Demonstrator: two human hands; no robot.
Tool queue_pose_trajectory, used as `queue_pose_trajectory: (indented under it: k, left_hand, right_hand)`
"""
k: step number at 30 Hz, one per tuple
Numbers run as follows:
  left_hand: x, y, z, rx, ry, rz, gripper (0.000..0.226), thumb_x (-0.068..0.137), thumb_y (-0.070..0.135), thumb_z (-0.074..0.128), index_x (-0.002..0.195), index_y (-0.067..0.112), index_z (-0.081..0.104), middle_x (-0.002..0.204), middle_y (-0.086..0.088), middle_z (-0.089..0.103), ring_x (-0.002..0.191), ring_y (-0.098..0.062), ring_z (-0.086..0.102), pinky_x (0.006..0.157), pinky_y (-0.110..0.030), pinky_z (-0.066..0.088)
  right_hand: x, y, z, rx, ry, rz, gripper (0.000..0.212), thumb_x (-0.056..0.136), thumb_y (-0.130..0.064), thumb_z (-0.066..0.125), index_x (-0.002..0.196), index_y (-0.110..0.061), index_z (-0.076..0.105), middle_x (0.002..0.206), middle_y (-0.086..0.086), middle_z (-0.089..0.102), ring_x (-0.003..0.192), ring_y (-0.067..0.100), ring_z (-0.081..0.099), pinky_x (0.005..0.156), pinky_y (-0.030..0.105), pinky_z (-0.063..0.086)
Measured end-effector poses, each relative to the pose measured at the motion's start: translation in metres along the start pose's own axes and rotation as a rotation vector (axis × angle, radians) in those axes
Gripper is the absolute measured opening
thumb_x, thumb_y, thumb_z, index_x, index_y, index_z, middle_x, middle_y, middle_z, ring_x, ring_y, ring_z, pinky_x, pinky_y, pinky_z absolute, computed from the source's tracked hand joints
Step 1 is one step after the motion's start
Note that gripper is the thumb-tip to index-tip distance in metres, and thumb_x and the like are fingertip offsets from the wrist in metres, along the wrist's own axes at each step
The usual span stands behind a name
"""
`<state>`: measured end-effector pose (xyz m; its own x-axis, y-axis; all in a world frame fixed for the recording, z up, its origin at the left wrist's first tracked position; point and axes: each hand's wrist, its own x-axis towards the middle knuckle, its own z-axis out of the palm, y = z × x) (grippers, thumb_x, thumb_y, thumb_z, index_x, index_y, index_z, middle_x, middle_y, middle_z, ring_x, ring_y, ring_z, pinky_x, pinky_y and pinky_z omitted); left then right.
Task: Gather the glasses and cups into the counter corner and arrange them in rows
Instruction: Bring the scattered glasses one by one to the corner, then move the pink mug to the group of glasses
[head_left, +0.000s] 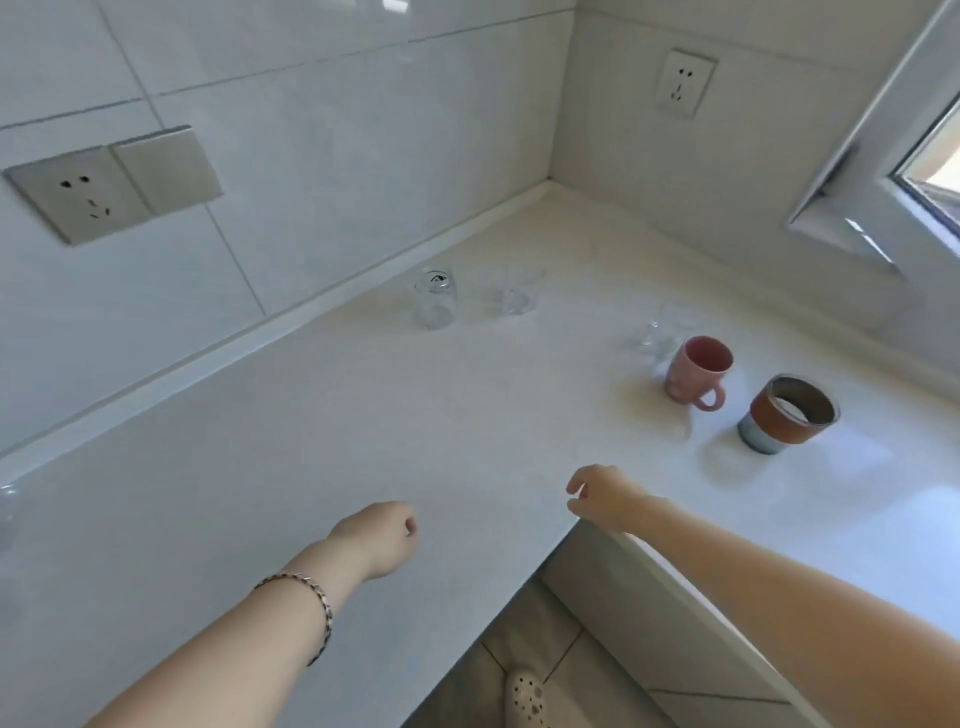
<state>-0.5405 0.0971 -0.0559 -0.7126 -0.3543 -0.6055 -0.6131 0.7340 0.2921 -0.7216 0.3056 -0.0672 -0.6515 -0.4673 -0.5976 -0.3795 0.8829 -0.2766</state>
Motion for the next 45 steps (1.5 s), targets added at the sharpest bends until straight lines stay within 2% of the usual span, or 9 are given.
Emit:
queue_pose_trajectory:
  k: [3, 8, 12, 18, 25, 29, 35, 42, 45]
  left_hand:
    - [0.033, 0.063, -0.004, 0.021, -0.032, 0.033, 0.007, 0.092, 0.024, 0.042, 0.089, 0.026, 0.048, 0.120, -0.002, 0.062, 0.112, -0.024, 0.058, 0.095, -0.031, 0.045]
    - [0.073, 0.135, -0.001, 0.033, -0.081, 0.077, 0.018, 0.093, 0.025, 0.043, 0.103, 0.022, 0.057, 0.122, -0.004, 0.062, 0.113, -0.024, 0.058, 0.096, -0.032, 0.045]
    - [0.095, 0.157, 0.003, 0.062, -0.112, 0.052, 0.026, 0.094, 0.026, 0.043, 0.114, 0.016, 0.057, 0.124, -0.003, 0.060, 0.114, -0.023, 0.057, 0.096, -0.031, 0.044]
    - [0.108, 0.149, -0.001, 0.062, -0.110, -0.004, 0.026, 0.094, 0.026, 0.043, 0.114, 0.016, 0.057, 0.123, -0.003, 0.060, 0.113, -0.023, 0.057, 0.097, -0.032, 0.045]
    - [0.102, 0.108, -0.002, 0.014, -0.095, -0.079, 0.018, 0.094, 0.027, 0.044, 0.105, 0.021, 0.056, 0.124, -0.002, 0.060, 0.113, -0.022, 0.058, 0.097, -0.031, 0.045]
    - [0.085, 0.079, 0.004, -0.021, -0.085, -0.106, 0.003, 0.093, 0.026, 0.044, 0.093, 0.026, 0.047, 0.122, -0.002, 0.060, 0.112, -0.022, 0.057, 0.096, -0.030, 0.045]
    - [0.038, 0.010, 0.017, -0.124, -0.035, -0.189, 0.006, 0.093, 0.026, 0.045, 0.087, 0.026, 0.047, 0.115, -0.002, 0.062, 0.109, -0.023, 0.059, 0.093, -0.030, 0.046]
    - [-0.056, -0.116, 0.044, -0.244, 0.010, -0.331, 0.016, 0.093, 0.023, 0.042, 0.079, 0.029, 0.044, 0.100, 0.004, 0.054, 0.108, -0.021, 0.059, 0.093, -0.030, 0.046]
    - [-0.102, -0.178, 0.057, -0.279, 0.050, -0.372, 0.010, 0.093, 0.020, 0.041, 0.086, 0.025, 0.046, 0.099, 0.005, 0.050, 0.099, -0.020, 0.055, 0.086, -0.028, 0.044]
  right_hand:
    - [0.018, 0.053, -0.034, 0.024, 0.077, 0.031, 0.033, 0.091, -0.023, 0.052, 0.122, -0.014, 0.058, 0.125, 0.008, 0.059, 0.112, 0.025, 0.057, 0.094, 0.032, 0.048]
    - [0.058, 0.110, -0.097, 0.015, 0.369, 0.077, 0.048, 0.089, -0.025, 0.053, 0.134, -0.010, 0.044, 0.131, 0.012, 0.048, 0.121, 0.031, 0.046, 0.089, 0.037, 0.047]
    - [0.096, 0.131, -0.144, 0.098, 0.542, 0.185, 0.051, 0.093, -0.034, 0.046, 0.132, -0.002, 0.042, 0.134, 0.016, 0.043, 0.126, 0.034, 0.037, 0.102, 0.038, 0.036]
    - [0.128, 0.144, -0.150, 0.138, 0.463, 0.279, 0.069, 0.088, -0.043, 0.049, 0.136, 0.003, 0.030, 0.134, 0.018, 0.041, 0.126, 0.035, 0.040, 0.103, 0.040, 0.038]
    - [0.135, 0.140, -0.142, 0.165, 0.495, 0.265, 0.070, 0.080, -0.037, 0.064, 0.130, 0.001, 0.034, 0.130, 0.016, 0.037, 0.119, 0.036, 0.037, 0.086, 0.047, 0.053]
    - [0.120, 0.106, -0.126, -0.065, 0.427, 0.062, 0.082, 0.072, -0.028, 0.076, 0.138, -0.006, 0.032, 0.135, 0.012, 0.034, 0.122, 0.034, 0.036, 0.089, 0.041, 0.046]
    - [0.081, 0.001, -0.069, -0.071, 0.226, -0.213, 0.091, 0.068, -0.036, 0.078, 0.142, -0.014, 0.031, 0.137, 0.006, 0.031, 0.125, 0.028, 0.035, 0.094, 0.040, 0.048]
    - [0.011, -0.152, 0.037, -0.154, 0.057, -0.495, 0.092, 0.066, -0.037, 0.077, 0.143, -0.019, 0.030, 0.139, 0.001, 0.030, 0.126, 0.023, 0.036, 0.097, 0.037, 0.047]
    - [-0.021, -0.217, 0.084, -0.223, 0.014, -0.597, 0.094, 0.067, -0.038, 0.077, 0.144, -0.019, 0.027, 0.140, 0.000, 0.029, 0.128, 0.022, 0.035, 0.101, 0.035, 0.045]
